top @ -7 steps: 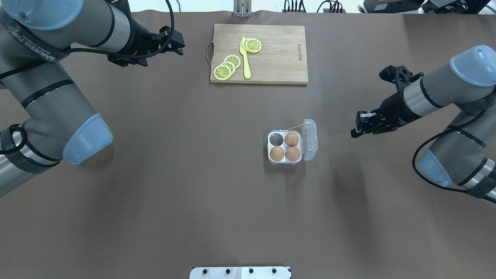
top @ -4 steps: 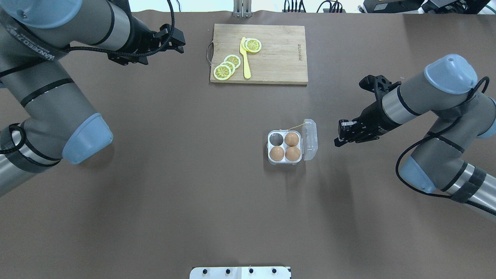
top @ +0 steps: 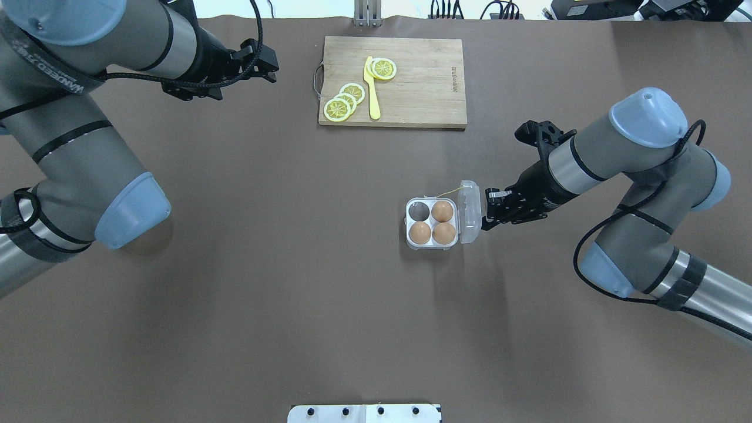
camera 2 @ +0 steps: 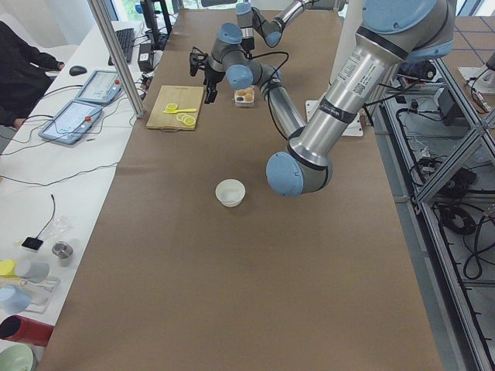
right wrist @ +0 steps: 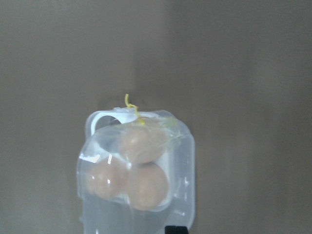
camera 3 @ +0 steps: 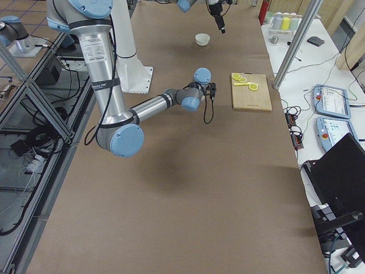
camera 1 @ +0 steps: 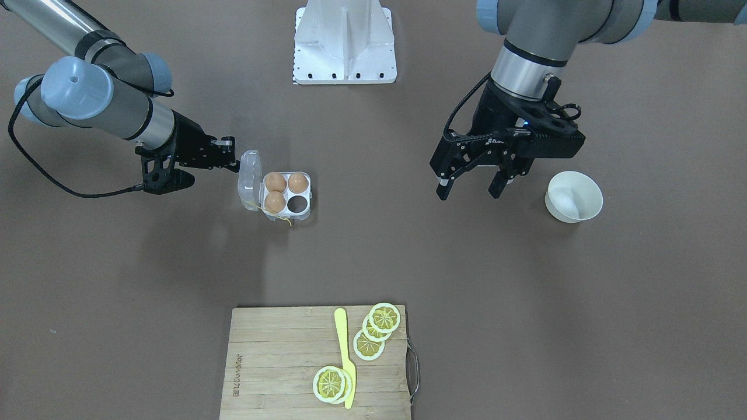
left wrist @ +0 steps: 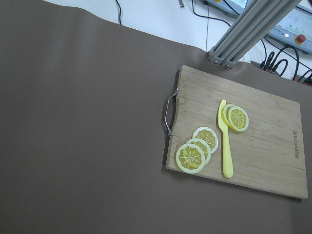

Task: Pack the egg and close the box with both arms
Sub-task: 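Swing the clear lid over the eggs with the right gripper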

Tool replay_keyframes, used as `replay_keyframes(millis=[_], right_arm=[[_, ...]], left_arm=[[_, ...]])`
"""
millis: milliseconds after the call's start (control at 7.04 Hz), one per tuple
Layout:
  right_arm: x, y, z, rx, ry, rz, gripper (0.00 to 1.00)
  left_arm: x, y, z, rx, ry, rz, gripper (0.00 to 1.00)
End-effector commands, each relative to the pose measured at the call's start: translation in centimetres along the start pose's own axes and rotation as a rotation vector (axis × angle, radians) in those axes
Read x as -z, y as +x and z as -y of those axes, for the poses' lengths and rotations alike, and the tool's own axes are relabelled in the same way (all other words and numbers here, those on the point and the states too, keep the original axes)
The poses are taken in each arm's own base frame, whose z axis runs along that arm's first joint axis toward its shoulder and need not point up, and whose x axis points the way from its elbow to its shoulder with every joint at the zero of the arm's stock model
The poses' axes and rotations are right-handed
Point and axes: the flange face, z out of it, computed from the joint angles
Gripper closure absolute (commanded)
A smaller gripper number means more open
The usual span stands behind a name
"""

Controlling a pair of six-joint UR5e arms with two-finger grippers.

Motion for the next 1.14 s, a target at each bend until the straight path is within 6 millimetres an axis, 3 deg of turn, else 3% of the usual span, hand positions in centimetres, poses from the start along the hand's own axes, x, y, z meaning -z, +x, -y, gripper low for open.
replay_keyframes(millis=[0,142,426,568,710,852,994], right_arm=[[-2.3,-5.9,0.8,-0.008,0.032,0.027,1.0],[-3.5,-7.9,0.8,-0.001,0.049,0.033,1.0],[-2.5,-11.9,0.6,-0.042,0.053,0.08,1.0],[0.3,-12.5,1.4,-0.035,0.086,0.104,0.61],[4.6,-11.8,2.5,-0.054,0.142,0.105,0.01],[9.5,-8.2,3.5,-0.113,0.209,0.059,0.0],[14.1,-4.2,5.9,-0.123,0.282,-0.01,0.0]], left_arm=[[-0.1,-0.2,0.1,-0.008,0.002,0.003,0.02],[-0.3,-0.4,0.2,-0.033,0.0,0.007,0.02],[-0.7,-1.2,0.0,-0.029,-0.008,0.017,0.02],[-1.0,-1.9,0.2,-0.029,-0.007,0.03,0.02],[-1.6,-3.9,0.3,-0.063,-0.016,0.06,0.02],[-2.2,-8.0,0.8,-0.117,-0.015,0.114,0.02],[-1.6,-12.5,2.3,-0.101,0.006,0.155,0.02]])
